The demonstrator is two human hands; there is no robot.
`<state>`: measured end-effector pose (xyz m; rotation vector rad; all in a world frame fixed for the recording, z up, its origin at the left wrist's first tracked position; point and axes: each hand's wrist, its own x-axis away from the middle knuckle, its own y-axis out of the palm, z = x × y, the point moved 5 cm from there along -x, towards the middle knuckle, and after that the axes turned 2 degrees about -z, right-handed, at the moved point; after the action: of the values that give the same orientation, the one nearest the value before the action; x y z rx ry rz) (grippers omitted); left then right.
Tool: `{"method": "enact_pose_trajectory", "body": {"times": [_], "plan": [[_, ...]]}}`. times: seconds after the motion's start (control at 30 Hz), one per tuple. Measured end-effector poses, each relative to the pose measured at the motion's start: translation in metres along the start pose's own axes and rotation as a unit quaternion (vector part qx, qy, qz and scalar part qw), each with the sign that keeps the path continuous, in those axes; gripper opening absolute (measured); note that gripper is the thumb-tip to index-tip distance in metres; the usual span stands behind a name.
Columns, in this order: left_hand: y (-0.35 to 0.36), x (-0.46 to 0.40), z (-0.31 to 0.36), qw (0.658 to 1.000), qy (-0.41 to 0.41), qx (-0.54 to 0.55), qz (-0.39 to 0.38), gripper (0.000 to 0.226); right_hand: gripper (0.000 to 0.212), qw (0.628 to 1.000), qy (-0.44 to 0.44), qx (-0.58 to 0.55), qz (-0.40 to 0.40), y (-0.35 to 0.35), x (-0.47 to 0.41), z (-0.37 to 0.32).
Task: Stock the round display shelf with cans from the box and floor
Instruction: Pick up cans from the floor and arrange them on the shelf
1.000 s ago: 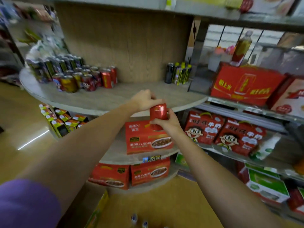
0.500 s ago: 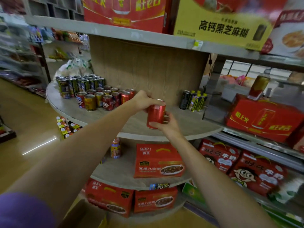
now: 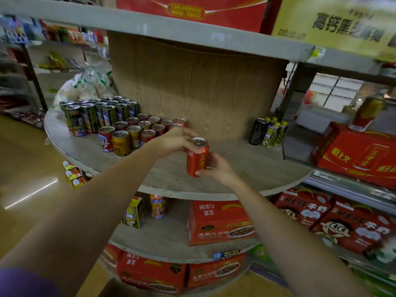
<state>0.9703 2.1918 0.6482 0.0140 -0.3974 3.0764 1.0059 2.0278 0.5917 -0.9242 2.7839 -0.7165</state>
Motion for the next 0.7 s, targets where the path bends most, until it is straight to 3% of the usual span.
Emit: {"method": "enact_pose_trajectory", "body": {"times": [0.23,0.47,0.57,0.7], "plan": [[-0.054,-0.018,-0.049,0.998,0.007,-0.042,-0.044,0.049,0.082,0.998,0.049,0.013,0.042,0.061,-0.061,0.007],[-0.102,-0.042,-0.076,0.982,-0.013,-0.177,-0.064,0.047,0.070,0.989,0.054,0.084,0.112,0.101,-0.097,-0.001],[-0.114,-0.051,-0.076,0.980,0.022,-0.195,-0.022,0.039,0.068,0.985,0.065,0.079,0.139,0.110,-0.112,-0.004],[-0.135,-0.067,-0.082,0.973,0.047,-0.206,0.092,0.044,0.062,0.978,0.086,0.078,0.173,0.113,-0.131,-0.006]]}}
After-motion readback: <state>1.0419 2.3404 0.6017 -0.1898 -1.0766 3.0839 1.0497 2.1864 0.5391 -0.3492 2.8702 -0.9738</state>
